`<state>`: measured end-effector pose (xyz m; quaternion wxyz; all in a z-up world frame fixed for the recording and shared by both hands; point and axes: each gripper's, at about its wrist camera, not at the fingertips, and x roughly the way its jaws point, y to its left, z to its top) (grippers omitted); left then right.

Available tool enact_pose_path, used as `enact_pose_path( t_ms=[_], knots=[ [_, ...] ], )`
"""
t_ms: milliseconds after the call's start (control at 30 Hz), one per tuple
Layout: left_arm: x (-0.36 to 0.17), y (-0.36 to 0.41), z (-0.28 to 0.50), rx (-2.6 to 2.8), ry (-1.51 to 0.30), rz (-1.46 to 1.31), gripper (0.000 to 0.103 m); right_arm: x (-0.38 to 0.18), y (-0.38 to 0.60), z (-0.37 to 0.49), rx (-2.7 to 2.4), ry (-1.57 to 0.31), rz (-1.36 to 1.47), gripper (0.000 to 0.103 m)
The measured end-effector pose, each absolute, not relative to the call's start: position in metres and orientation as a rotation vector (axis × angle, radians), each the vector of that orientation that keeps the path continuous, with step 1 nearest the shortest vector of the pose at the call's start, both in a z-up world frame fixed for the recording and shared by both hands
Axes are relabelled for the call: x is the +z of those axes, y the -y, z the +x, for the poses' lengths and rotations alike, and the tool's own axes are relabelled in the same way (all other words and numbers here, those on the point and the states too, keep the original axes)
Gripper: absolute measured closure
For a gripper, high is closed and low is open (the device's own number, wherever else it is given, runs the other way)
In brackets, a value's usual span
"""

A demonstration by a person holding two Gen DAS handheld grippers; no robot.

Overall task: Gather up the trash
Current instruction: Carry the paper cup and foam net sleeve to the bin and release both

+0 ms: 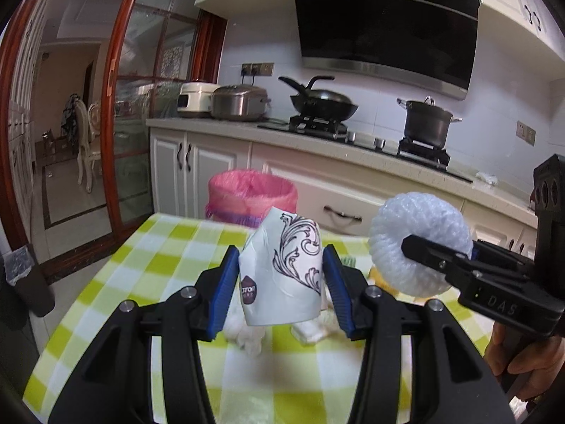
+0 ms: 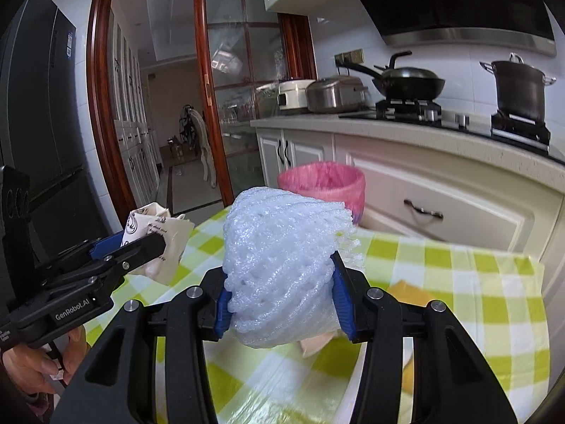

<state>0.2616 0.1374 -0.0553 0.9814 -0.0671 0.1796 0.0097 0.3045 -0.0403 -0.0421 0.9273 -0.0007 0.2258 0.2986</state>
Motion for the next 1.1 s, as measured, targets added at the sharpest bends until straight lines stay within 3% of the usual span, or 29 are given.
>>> enact_pose_path(
  t_ms=[600,1100],
  knots=[
    [-0.030,-0.159,0.399,-0.015,-0.344,-0.093,0.056,-0.025,0.013,0.439,0.643,-0.435,-0.030,0.057],
    [-0.047,-0.224,0.578,-0.027,-0.389,-0.110,0.055,-0.049,-0.038,0.620,0.665,-0.486,-0.019,0.057]
  ],
)
